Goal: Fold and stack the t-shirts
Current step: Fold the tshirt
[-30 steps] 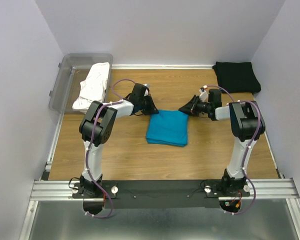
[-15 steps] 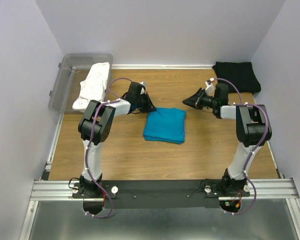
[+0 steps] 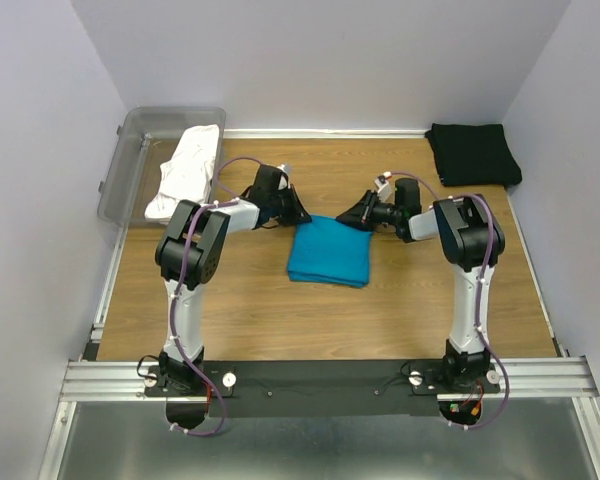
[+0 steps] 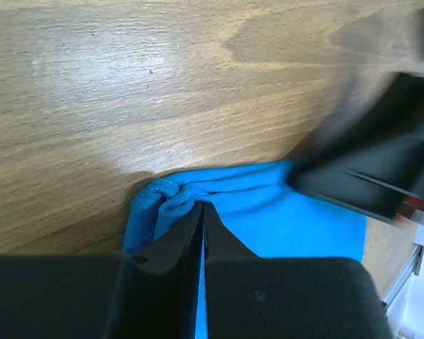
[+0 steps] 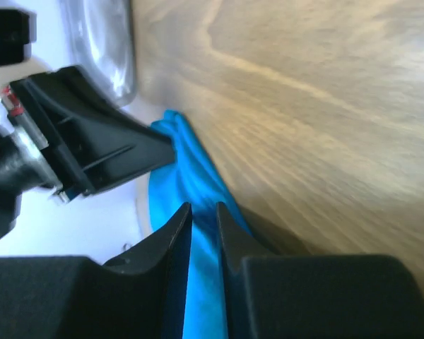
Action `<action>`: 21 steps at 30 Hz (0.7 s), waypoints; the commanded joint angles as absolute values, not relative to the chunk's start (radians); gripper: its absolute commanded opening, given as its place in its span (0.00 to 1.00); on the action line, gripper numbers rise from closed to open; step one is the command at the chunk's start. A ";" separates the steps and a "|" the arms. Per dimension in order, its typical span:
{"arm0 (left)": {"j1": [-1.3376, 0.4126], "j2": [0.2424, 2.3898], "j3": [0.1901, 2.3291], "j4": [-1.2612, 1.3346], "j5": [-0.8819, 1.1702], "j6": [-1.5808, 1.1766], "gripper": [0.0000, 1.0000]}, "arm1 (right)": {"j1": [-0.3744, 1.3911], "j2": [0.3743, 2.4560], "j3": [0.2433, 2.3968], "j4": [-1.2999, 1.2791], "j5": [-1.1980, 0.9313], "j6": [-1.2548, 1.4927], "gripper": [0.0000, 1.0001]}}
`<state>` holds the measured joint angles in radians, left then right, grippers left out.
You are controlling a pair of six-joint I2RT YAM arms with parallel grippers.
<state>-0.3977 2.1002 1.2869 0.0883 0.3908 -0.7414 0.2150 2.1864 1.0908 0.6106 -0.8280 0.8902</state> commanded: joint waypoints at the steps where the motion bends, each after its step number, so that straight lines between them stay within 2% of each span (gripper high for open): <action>1: -0.370 2.132 1.247 0.060 0.396 -0.721 0.11 | 0.155 2.275 1.048 0.638 -0.811 0.896 0.27; 5: -0.357 2.106 1.207 0.060 0.397 -0.706 0.11 | 0.088 2.281 1.031 0.658 -0.844 0.884 0.28; 10: -0.356 2.097 1.198 0.060 0.414 -0.698 0.11 | 0.081 2.162 1.037 0.638 -0.877 0.897 0.28; 16: -0.356 2.089 1.216 0.060 0.420 -0.692 0.11 | 0.152 1.949 0.973 0.606 -0.859 0.914 0.28; 21: -0.359 2.091 1.213 0.060 0.419 -0.686 0.11 | 0.228 1.868 0.905 0.583 -0.822 0.916 0.28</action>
<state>-0.3679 2.0926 1.2396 0.1432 0.4480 -0.7334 0.1772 1.9182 0.9554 0.6144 -0.8604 0.9241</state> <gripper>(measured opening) 0.109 0.279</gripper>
